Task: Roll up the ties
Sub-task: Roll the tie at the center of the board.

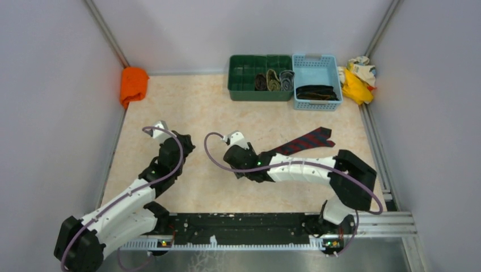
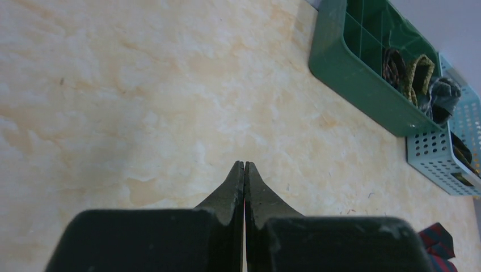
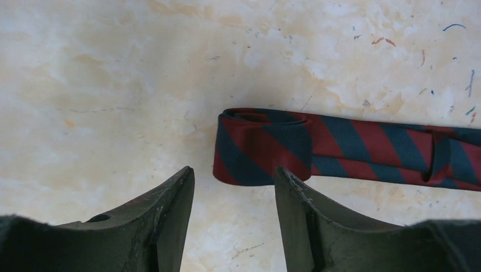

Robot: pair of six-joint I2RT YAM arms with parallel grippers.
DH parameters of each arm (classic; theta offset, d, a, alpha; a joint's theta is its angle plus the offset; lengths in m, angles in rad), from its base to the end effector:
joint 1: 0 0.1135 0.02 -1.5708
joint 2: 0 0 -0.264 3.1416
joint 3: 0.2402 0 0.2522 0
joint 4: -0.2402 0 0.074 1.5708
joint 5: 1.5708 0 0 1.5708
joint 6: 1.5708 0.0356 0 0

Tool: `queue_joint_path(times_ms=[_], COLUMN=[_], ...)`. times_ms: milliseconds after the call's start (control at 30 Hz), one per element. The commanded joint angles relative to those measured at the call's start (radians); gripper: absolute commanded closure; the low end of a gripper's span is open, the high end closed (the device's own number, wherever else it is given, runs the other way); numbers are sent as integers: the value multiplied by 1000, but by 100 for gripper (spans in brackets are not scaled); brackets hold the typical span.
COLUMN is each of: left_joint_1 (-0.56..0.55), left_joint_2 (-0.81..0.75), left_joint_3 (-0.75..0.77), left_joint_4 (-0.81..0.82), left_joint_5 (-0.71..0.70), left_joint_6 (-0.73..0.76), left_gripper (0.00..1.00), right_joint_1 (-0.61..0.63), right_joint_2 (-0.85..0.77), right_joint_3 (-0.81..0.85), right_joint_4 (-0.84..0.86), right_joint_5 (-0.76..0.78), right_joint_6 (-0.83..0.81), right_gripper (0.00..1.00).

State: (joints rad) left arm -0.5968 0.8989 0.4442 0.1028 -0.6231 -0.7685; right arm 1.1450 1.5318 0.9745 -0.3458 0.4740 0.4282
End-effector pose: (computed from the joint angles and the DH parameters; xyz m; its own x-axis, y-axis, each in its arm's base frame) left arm 0.1760 -0.0945 0.2310 -0.2073 -0.5416 -0.8147 -0.1958 0.8389 -0.5078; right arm 0.1448 0.2799 0.2157 -0.5831 -0.3911 -0.7121 -0.4963 0.8654 -0.0690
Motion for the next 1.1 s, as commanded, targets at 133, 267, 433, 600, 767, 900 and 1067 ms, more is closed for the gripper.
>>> queue_joint_path(times_ms=[133,267,433,600,767,900,1067], left_joint_1=[58,71,79,83,84,85,85], left_joint_2=[-84,-76,-55,-37,-15,-8,-5], left_joint_3=[-38,-42,-41,-40,-32,-27,-19], left_joint_4=[-98,-81,-67,-33,-19,-15,-6], left_joint_5=[-79,-55,-32,2,13,19,29], left_joint_6=[-19,0,12,33,48,53,62], left_gripper=[100,100,100,100,100,100,100], right_joint_1=[15,14,12,1,-20,-47,-78], right_joint_2=[121,153,195,233,249,267,289], right_joint_3=[99,103,109,118,124,124,121], right_joint_4=[-60,-57,-53,-73,-87,-97,-96], right_joint_5=[112,115,123,153,151,127,83], right_joint_6=[-39,-41,-46,-28,-12,2,22], right_gripper=[40,39,39,39,40,40,41])
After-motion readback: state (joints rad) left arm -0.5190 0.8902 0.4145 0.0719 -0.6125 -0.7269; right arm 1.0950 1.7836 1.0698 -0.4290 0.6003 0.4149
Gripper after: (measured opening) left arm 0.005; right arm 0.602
